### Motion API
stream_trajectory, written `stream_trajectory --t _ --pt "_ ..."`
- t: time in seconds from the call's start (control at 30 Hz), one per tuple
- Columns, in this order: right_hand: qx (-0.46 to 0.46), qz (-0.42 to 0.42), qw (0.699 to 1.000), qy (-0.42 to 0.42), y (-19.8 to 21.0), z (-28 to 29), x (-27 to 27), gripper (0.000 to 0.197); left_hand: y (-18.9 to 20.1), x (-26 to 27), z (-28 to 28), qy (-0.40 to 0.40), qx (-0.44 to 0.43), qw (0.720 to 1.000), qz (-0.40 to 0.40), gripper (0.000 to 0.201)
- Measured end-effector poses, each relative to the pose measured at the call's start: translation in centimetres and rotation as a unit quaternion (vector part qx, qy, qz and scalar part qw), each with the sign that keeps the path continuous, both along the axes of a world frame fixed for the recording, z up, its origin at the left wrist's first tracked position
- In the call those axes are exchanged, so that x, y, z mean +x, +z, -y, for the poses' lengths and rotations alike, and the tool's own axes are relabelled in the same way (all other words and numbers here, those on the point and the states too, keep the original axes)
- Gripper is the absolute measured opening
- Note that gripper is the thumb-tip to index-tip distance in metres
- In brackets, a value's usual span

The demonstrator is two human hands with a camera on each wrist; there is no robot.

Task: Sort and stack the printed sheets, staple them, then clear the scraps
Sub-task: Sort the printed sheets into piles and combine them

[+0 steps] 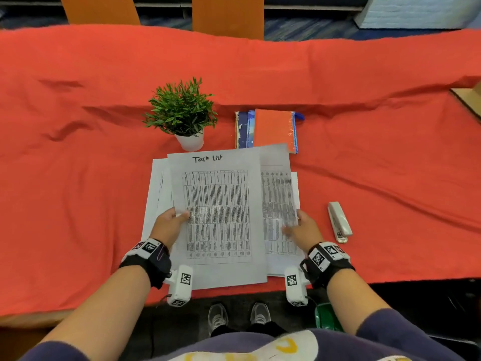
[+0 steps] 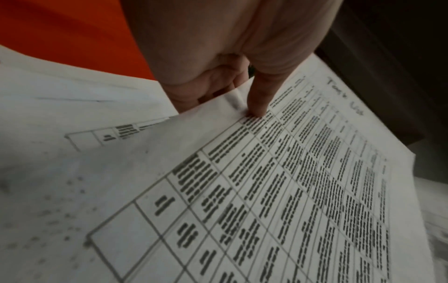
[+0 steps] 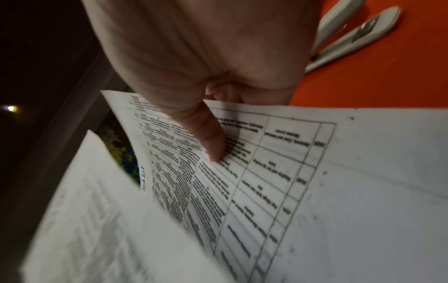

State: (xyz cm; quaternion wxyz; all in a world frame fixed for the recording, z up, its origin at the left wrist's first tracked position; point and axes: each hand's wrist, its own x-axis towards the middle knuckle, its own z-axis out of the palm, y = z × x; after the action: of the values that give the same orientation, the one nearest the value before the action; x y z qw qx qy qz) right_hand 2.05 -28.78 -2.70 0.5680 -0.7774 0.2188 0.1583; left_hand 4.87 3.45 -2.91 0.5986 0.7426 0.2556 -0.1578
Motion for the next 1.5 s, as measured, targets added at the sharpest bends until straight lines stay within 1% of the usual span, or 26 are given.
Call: stream_trajectory --t 0.03,0.1,0.17,0.2,0.23,0.3,0.37,0.4,0.43,0.47,0.53,0.57,0.6,0.67,0.77,0.83,0.93,1.03,1.1,1.2,1.27,1.33,1.4,1.43,1.5 --pt "0.030 0.001 1.000 0.009 0.2 -1.0 0.2 0.032 0.2 0.3 0.4 0.004 -0.012 1.000 0.007 0.010" --pt "0.079 -0.004 0.997 0.019 0.7 -3.1 0.4 0.036 0.6 0.8 0.9 0.007 -0.030 1.000 -0.004 0.019" --pt "0.105 -0.011 0.994 0.042 1.4 -5.1 0.4 0.032 0.7 1.1 1.0 0.005 -0.011 1.000 -0.011 0.051" --pt "0.113 -0.011 0.992 0.050 1.8 -5.9 0.4 0.032 0.8 1.1 0.9 0.001 0.008 1.000 -0.013 0.061" --pt "0.109 -0.015 0.993 0.049 2.0 -6.5 0.4 0.033 0.8 1.1 0.7 -0.006 0.032 0.999 -0.003 0.065" --pt "0.088 -0.028 0.994 0.052 2.2 -7.1 0.4 0.043 0.9 1.1 0.2 -0.009 0.069 0.998 0.011 0.056" --pt "0.098 -0.049 0.991 0.077 2.0 -7.4 0.4 0.068 0.8 1.1 -0.5 0.003 0.060 0.998 0.028 0.044" --pt "0.081 -0.043 0.992 0.089 1.9 -7.4 0.4 0.074 1.0 1.0 -0.6 0.003 0.053 0.998 0.036 0.041" --pt "0.060 -0.030 0.992 0.104 2.1 -7.4 0.2 0.071 1.0 0.8 -0.7 0.003 0.043 0.998 0.048 0.039" --pt "0.049 -0.012 0.992 0.116 2.0 -7.4 0.2 0.063 1.2 0.7 -0.6 0.003 0.030 0.998 0.060 0.039" --pt "0.032 0.015 0.991 0.126 2.0 -7.1 0.2 0.041 1.7 0.5 -0.1 -0.003 -0.003 0.996 0.087 0.046" --pt "0.020 0.023 0.992 0.120 1.7 -6.8 0.2 0.033 2.0 0.4 0.4 -0.011 -0.018 0.995 0.094 0.051" --pt "0.013 0.034 0.993 0.109 1.2 -6.3 0.3 0.032 2.2 0.3 0.9 -0.020 -0.029 0.995 0.098 0.055" --pt "0.003 0.036 0.997 0.075 1.0 -5.0 0.4 0.036 2.4 0.3 2.2 -0.044 -0.035 0.994 0.093 0.058" --pt "-0.003 0.033 0.999 0.004 1.0 -2.1 0.8 0.037 2.3 0.4 4.7 -0.094 0.009 0.993 0.073 0.051" --pt "-0.011 0.018 0.999 -0.046 0.7 0.7 0.8 0.036 1.7 0.5 6.4 -0.127 0.042 0.990 0.050 0.040" --pt "0.005 0.021 0.993 -0.114 -0.1 5.4 0.7 0.030 -0.2 0.9 8.5 -0.192 0.145 0.970 0.033 0.024" --pt "0.057 0.000 0.982 -0.181 -0.3 9.7 0.0 0.034 -2.0 1.3 10.4 -0.216 0.207 0.954 0.017 0.023" --pt "0.073 -0.018 0.978 -0.194 -0.4 12.1 -0.4 0.038 -2.9 1.5 11.6 -0.223 0.255 0.941 0.001 0.032" --pt "0.091 -0.022 0.974 -0.206 -0.9 14.5 -0.6 0.042 -3.8 1.7 13.1 -0.227 0.313 0.922 -0.021 0.055" --pt "0.093 -0.024 0.974 -0.204 -0.9 15.1 -0.5 0.042 -4.4 1.8 13.8 -0.211 0.338 0.917 -0.036 0.068" --pt "0.096 -0.019 0.975 -0.198 -1.3 15.7 -0.2 0.043 -4.7 1.8 14.3 -0.196 0.360 0.911 -0.055 0.075" --pt "0.097 -0.018 0.977 -0.187 -1.7 16.1 0.2 0.044 -4.7 2.0 14.5 -0.190 0.364 0.909 -0.070 0.072" --pt "0.094 -0.021 0.979 -0.180 -1.8 16.3 0.4 0.044 -4.7 2.0 14.5 -0.189 0.355 0.913 -0.072 0.065" --pt "0.077 -0.032 0.983 -0.161 -1.6 16.4 0.7 0.038 -4.6 2.0 14.5 -0.197 0.349 0.915 -0.045 0.043"
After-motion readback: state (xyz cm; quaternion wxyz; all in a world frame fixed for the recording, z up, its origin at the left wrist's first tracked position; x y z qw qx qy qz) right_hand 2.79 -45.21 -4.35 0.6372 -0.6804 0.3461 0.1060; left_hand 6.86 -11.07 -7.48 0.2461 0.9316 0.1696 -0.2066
